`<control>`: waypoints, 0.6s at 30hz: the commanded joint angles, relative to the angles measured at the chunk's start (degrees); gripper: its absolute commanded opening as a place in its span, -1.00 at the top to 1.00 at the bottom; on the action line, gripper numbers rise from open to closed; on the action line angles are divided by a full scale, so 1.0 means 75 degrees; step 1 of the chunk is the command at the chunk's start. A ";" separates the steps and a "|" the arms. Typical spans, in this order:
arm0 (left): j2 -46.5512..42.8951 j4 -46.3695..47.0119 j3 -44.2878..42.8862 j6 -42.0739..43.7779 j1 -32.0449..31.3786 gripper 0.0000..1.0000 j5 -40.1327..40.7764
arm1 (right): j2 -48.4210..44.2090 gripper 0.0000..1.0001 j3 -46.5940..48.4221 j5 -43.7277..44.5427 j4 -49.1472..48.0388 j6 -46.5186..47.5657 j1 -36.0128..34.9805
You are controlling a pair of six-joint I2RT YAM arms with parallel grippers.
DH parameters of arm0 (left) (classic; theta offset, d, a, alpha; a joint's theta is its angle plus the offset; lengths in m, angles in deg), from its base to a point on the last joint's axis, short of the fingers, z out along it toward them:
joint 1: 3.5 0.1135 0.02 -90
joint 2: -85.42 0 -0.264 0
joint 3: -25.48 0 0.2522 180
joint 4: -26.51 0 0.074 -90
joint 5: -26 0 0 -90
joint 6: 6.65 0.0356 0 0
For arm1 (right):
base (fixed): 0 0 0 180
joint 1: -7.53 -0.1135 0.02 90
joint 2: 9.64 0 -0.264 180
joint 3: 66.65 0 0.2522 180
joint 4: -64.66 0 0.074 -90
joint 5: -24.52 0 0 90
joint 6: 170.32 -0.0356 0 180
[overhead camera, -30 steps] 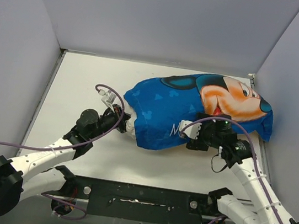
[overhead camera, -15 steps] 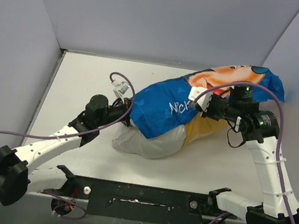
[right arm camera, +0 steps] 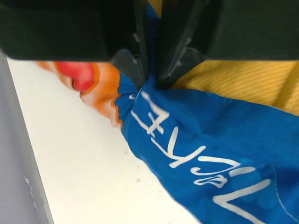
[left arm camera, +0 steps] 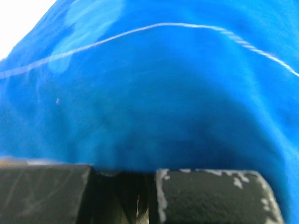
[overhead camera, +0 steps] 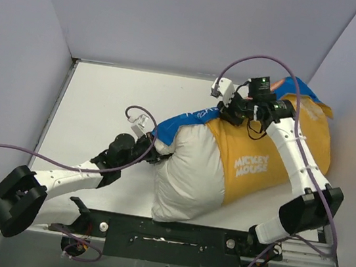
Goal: Put the pillow into the pillowcase
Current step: Stuff the pillow into the pillowcase.
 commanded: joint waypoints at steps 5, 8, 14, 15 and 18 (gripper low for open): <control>-0.0607 0.0609 0.0943 0.0041 -0.0694 0.62 0.1730 | 0.0079 -0.81 0.0654 -0.2072 -0.1043 -0.0554 -0.0218; -0.1477 -0.0006 0.1366 0.0437 -0.0695 0.06 0.2337 | -0.0935 -0.96 0.0200 -0.2759 -0.1154 -0.0612 0.0202; -0.4418 -0.3232 0.1408 0.2095 -0.0544 -0.69 0.3006 | -0.2237 -0.98 -0.1360 -0.4543 -0.1564 -0.1919 0.1820; -0.4927 -0.3949 0.1283 0.2393 -0.0502 -0.68 0.2953 | -0.2302 -0.94 -0.1499 -0.4693 -0.1288 -0.1685 0.1823; -0.6152 -0.6202 0.0688 0.2799 -0.0450 -0.59 0.2928 | -0.2498 -0.86 -0.1829 -0.4342 -0.0914 -0.1224 0.1759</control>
